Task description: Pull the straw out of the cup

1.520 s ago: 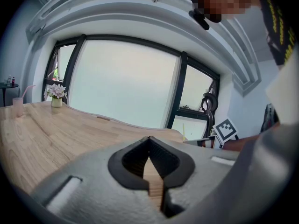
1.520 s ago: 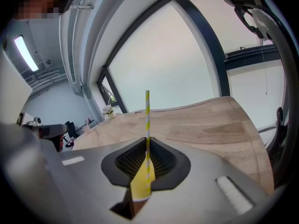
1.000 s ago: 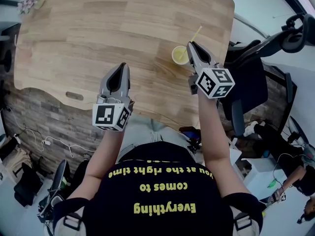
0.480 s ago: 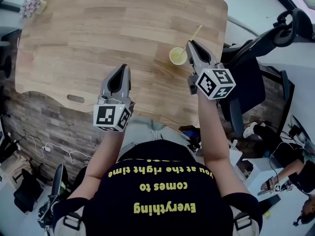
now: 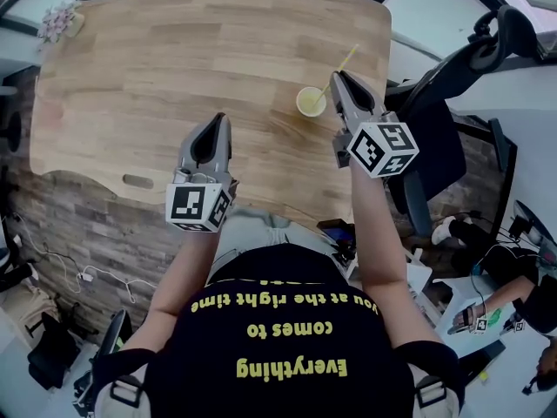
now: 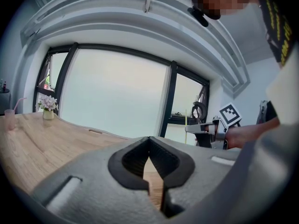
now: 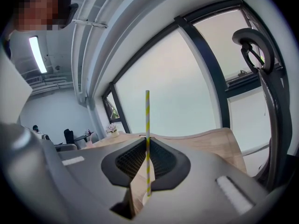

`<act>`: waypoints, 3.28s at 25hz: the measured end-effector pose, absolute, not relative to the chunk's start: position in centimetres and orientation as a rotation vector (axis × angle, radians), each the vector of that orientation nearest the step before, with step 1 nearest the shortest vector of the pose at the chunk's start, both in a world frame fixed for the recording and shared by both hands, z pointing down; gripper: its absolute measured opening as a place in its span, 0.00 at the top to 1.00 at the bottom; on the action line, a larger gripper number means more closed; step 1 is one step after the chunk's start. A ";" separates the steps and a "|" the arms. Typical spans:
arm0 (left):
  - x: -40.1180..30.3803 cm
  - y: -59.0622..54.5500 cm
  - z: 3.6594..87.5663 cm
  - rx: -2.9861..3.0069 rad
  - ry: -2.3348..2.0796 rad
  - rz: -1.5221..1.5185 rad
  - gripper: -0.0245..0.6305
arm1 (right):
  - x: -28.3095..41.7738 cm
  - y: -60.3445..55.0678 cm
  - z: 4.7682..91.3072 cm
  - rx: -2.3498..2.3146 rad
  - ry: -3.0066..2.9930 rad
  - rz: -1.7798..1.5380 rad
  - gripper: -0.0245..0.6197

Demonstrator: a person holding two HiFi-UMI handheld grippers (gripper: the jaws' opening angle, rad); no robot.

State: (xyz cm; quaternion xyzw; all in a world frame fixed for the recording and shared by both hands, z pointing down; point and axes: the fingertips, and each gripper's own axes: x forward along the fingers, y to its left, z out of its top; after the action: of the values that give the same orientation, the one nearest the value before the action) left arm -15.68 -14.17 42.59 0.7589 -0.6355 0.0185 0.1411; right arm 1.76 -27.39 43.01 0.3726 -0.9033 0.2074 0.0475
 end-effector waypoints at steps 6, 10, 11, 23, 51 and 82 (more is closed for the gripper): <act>-15.0 -14.6 41.0 2.244 -1.812 0.039 0.96 | 2.5 -26.8 40.8 1.170 -2.777 0.603 0.91; -14.0 -14.9 40.4 2.294 -1.785 0.042 0.96 | 3.4 -26.5 39.6 1.196 -2.778 0.583 0.91; -13.8 -15.0 40.2 2.308 -1.775 0.042 0.96 | 3.6 -26.4 39.4 1.204 -2.776 0.577 0.91; -11.3 -15.8 39.3 2.407 -1.673 0.017 0.96 | 6.8 -24.6 38.3 1.313 -2.731 0.557 0.91; -6.3 -16.0 42.0 2.478 -1.465 0.089 0.96 | 13.3 -20.0 45.3 1.443 -2.504 0.792 0.91; -4.5 -16.3 44.6 2.428 -1.434 0.116 0.96 | 14.4 -15.8 59.1 1.247 -2.205 1.223 0.91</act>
State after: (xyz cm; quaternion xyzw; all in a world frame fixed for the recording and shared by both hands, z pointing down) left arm -4.50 -16.30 44.62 0.8493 -0.5018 0.0407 0.1590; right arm 14.44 -15.83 59.12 0.4372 -0.7733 0.4290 0.1636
